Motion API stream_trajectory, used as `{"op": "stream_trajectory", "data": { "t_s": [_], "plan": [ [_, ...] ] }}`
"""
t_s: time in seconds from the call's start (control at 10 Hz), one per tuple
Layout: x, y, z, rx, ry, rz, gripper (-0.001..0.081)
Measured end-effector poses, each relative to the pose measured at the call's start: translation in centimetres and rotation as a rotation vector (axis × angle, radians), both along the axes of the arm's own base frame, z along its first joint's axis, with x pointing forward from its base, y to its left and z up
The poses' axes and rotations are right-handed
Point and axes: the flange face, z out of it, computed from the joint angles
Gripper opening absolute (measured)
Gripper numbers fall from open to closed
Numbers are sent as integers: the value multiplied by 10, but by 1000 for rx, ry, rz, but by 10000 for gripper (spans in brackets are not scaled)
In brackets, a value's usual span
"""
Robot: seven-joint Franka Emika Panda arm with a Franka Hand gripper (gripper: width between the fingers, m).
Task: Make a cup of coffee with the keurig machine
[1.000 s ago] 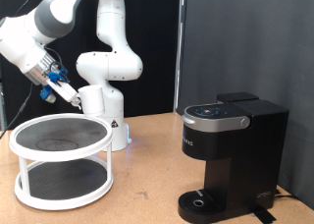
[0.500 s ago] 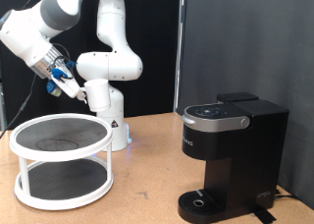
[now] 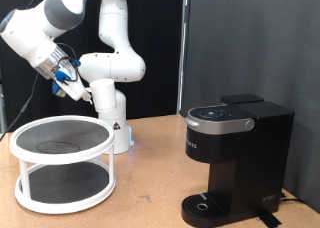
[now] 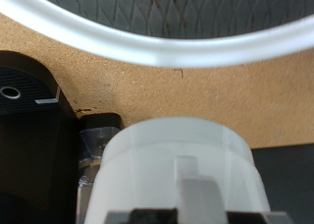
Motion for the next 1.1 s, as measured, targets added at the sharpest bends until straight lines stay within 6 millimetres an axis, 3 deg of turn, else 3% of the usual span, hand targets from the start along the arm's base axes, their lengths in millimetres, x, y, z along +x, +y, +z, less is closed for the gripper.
{"op": "stream_trajectory", "data": {
  "t_s": [0.6, 1.1],
  "plan": [
    [60, 54, -13, -126, -66, -198, 75],
    [86, 93, -18, -126, -97, -286, 75]
  ]
}}
